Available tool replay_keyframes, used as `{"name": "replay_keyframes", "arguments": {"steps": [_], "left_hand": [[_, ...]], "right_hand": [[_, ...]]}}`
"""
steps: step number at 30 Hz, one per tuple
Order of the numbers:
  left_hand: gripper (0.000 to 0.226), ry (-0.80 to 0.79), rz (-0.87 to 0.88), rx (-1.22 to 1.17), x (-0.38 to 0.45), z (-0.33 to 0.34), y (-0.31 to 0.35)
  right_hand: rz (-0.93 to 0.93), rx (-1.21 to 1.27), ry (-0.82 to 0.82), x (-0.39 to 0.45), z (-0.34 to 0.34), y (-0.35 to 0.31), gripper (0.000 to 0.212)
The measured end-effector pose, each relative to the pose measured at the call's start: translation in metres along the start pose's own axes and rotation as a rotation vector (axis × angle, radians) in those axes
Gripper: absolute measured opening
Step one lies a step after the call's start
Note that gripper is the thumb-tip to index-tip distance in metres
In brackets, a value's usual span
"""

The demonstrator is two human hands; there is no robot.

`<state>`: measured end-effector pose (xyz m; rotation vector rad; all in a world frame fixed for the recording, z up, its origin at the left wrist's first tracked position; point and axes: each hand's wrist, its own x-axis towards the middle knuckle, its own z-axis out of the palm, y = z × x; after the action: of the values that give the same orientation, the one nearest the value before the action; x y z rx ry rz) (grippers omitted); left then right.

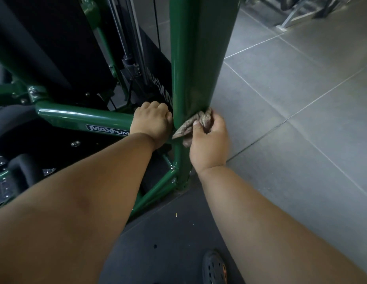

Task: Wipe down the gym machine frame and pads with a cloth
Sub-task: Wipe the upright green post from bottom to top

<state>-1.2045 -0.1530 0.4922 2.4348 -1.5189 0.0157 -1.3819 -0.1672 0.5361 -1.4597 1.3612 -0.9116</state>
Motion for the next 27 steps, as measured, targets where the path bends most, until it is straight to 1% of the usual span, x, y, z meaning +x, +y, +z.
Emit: {"name": "replay_keyframes", "arguments": {"steps": [1, 3, 5, 6, 7, 9, 10, 11, 12, 13, 15, 17, 18, 20, 21, 22, 24, 27], "left_hand": [[0.034, 0.011, -0.057, -0.054, -0.007, -0.003, 0.001], [0.029, 0.100, -0.146, -0.167, -0.029, -0.010, 0.006], [0.020, 0.150, -0.225, -0.243, -0.055, -0.020, 0.014], [0.019, 0.101, -0.276, -0.305, -0.067, -0.021, 0.015], [0.022, -0.002, -0.351, -0.436, -0.076, -0.025, 0.016], [0.032, -0.222, -0.550, -0.896, -0.090, -0.039, 0.022], [0.036, -0.303, -0.636, -1.070, -0.095, -0.046, 0.027], [0.036, -0.357, -0.697, -1.177, -0.097, -0.053, 0.032], [0.031, -0.376, -0.744, -1.246, -0.099, -0.058, 0.035], [0.025, -0.359, -0.771, -1.289, -0.100, -0.062, 0.038], [0.020, -0.252, -0.803, -1.260, -0.099, -0.066, 0.037], [0.023, -0.132, -0.807, -1.103, -0.095, -0.066, 0.026], [0.025, -0.086, -0.814, -1.022, -0.092, -0.067, 0.023], [0.027, -0.006, -0.788, -0.863, -0.086, -0.070, 0.020], [0.026, 0.030, -0.749, -0.764, -0.083, -0.071, 0.021], [0.024, 0.068, -0.696, -0.665, -0.080, -0.073, 0.022], [0.023, 0.144, -0.583, -0.520, -0.074, -0.074, 0.023], [0.024, 0.221, -0.404, -0.452, -0.067, -0.065, 0.023]], "right_hand": [[0.039, 0.000, -0.011, -0.005, -0.001, 0.001, 0.039], [0.060, -0.026, -0.028, -0.017, 0.000, 0.003, 0.027], [0.034, -0.046, -0.068, -0.025, 0.001, 0.006, 0.025], [0.014, -0.065, -0.088, -0.026, 0.003, 0.007, 0.025], [0.000, -0.092, -0.102, -0.028, 0.003, 0.005, 0.024], [-0.024, -0.105, -0.100, -0.026, 0.003, -0.001, 0.020], [-0.018, -0.073, -0.121, -0.024, 0.003, -0.005, 0.018], [0.006, -0.031, -0.175, -0.022, 0.002, -0.010, 0.014], [0.023, 0.004, -0.244, -0.020, 0.002, -0.013, 0.010], [0.026, 0.019, -0.314, -0.019, 0.002, -0.016, 0.008], [0.011, 0.012, -0.412, -0.016, 0.000, -0.022, 0.011], [0.003, 0.015, -0.443, -0.012, -0.005, -0.028, 0.017], [-0.009, 0.010, -0.425, -0.010, -0.011, -0.033, 0.019], [-0.127, -0.024, -0.328, -0.007, -0.020, -0.048, 0.014], [-0.205, -0.026, -0.277, -0.005, -0.023, -0.055, 0.010], [-0.278, -0.012, -0.236, -0.005, -0.024, -0.063, 0.011], [-0.384, -0.019, -0.209, -0.003, -0.021, -0.074, 0.017], [-0.460, -0.130, -0.184, -0.003, -0.018, -0.078, 0.022]]}}
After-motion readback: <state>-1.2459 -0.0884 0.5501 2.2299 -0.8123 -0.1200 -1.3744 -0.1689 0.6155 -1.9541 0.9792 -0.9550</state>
